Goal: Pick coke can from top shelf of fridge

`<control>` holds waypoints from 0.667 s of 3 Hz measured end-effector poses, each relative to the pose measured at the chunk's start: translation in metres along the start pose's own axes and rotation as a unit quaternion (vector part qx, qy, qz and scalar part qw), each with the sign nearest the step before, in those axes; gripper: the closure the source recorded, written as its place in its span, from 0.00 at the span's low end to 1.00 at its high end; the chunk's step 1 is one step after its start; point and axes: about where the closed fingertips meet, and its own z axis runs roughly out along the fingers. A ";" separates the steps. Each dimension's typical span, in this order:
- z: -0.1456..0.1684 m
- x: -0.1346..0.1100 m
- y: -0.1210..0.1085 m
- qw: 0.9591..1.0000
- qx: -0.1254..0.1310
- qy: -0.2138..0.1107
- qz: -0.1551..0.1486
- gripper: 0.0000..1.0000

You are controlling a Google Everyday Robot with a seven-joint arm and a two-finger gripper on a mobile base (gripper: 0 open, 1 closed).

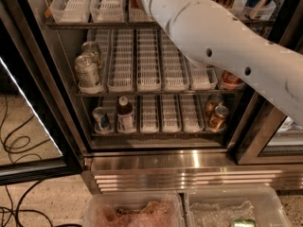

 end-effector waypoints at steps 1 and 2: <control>-0.002 -0.018 0.005 0.999 0.007 -0.044 0.011 1.00; -0.024 -0.026 0.003 1.000 -0.002 -0.028 -0.013 1.00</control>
Offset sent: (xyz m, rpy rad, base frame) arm -0.0706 -0.0159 -0.0006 -0.1571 0.1038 0.0819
